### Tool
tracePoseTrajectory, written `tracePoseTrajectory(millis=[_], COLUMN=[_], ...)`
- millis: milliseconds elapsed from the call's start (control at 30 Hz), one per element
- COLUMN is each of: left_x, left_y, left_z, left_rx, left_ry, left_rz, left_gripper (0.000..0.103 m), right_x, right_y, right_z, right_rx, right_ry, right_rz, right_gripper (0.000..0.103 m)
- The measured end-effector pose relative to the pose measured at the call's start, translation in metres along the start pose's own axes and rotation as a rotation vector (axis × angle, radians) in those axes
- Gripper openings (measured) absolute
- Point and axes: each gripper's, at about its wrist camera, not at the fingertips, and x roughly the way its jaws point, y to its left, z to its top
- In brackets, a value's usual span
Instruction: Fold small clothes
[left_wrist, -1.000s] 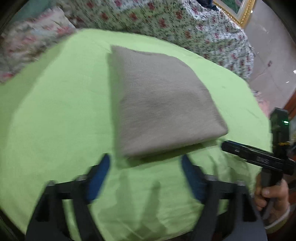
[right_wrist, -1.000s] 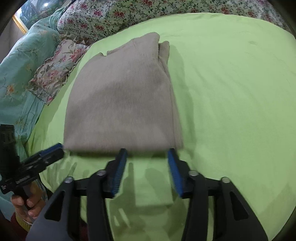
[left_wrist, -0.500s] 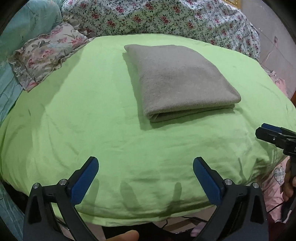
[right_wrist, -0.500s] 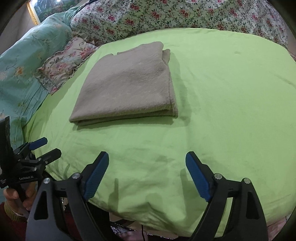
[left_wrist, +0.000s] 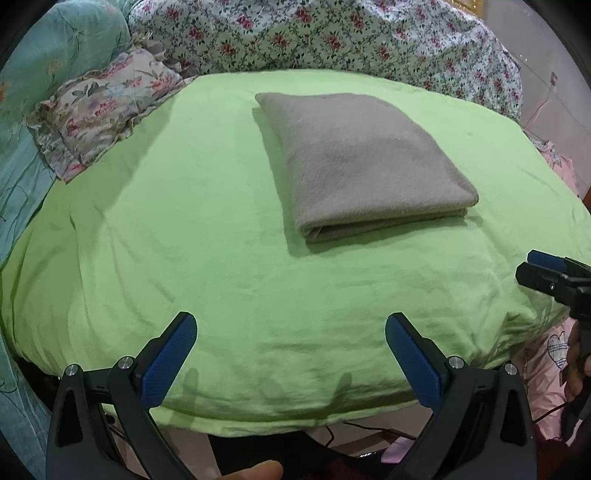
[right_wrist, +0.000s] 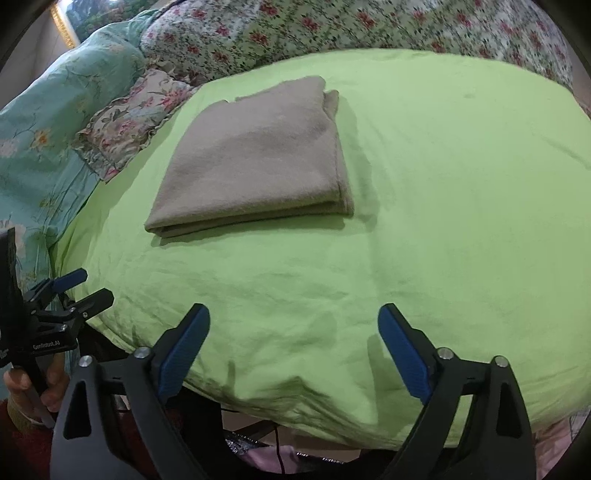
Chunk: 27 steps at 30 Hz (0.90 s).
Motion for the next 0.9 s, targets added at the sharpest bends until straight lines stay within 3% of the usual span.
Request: tracePoseTrajectory(millis=[267,600,900], left_x=[0.008,0.021,0.018], left_y=[0.004,0.002,-0.003], left_z=[0.014,0.022,0.04], left_rx=[-0.044,-0.029,-0.018], left_ry=[-0.008,0.026,0.005], left_rz=[-0.029,-0.005,0.011], left_gripper=[0.102,0.102,0.102], right_x=[0.011,0.019,0.025], right_y=[-0.001,0.002,0.01], right_z=[0.015,0.025,0.049], right_rx=[-0.02,-0.038,-0.084], right_ry=[0.004,0.018,0.017], right_rz=[-0.001,0.016,0.03], right_gripper=[0.097,0.097,0.097])
